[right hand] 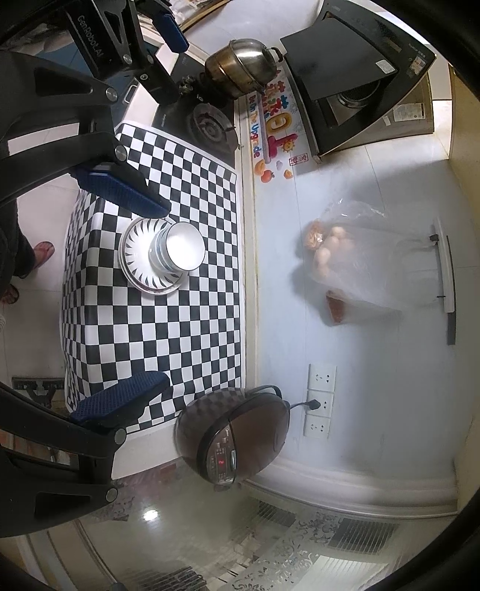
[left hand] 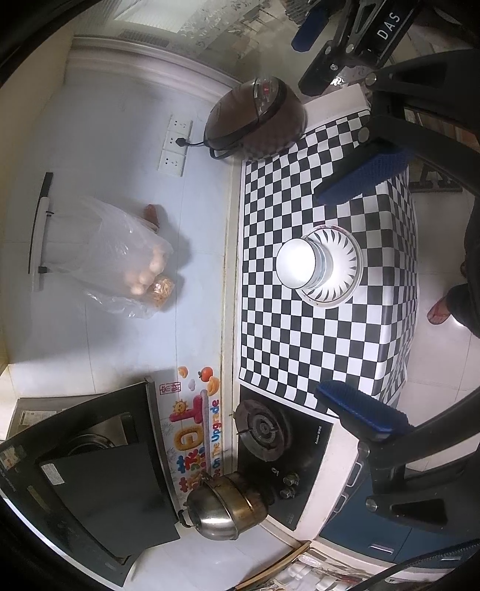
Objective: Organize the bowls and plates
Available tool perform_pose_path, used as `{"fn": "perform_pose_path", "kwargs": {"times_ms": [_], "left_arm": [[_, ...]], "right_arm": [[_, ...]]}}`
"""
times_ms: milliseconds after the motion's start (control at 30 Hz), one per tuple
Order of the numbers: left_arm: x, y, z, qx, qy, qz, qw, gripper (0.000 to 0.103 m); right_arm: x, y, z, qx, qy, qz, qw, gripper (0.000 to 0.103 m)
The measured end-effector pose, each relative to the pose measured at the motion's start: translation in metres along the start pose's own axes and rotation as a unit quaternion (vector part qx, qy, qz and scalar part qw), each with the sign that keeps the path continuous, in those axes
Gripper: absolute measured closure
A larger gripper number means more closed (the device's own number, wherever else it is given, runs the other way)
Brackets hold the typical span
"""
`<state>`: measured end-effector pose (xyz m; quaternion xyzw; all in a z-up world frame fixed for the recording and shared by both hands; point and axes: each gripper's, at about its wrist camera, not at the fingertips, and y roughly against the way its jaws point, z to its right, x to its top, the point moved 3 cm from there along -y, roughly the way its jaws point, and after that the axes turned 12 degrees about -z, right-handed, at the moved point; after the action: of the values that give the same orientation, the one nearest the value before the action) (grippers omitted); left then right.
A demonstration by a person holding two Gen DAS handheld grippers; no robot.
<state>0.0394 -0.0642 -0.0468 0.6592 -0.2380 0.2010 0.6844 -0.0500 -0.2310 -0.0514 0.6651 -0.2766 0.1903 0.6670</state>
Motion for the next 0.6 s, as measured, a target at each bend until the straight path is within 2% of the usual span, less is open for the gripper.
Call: {"fn": "perform_pose_path", "kwargs": {"times_ms": [600], "left_arm": [[-0.0023, -0.0033, -0.0017, 0.001, 0.009, -0.004, 1.0000, 0.006]], "right_arm": [[-0.0018, 0.0016, 0.0014, -0.008, 0.001, -0.006, 1.000, 0.016]]}}
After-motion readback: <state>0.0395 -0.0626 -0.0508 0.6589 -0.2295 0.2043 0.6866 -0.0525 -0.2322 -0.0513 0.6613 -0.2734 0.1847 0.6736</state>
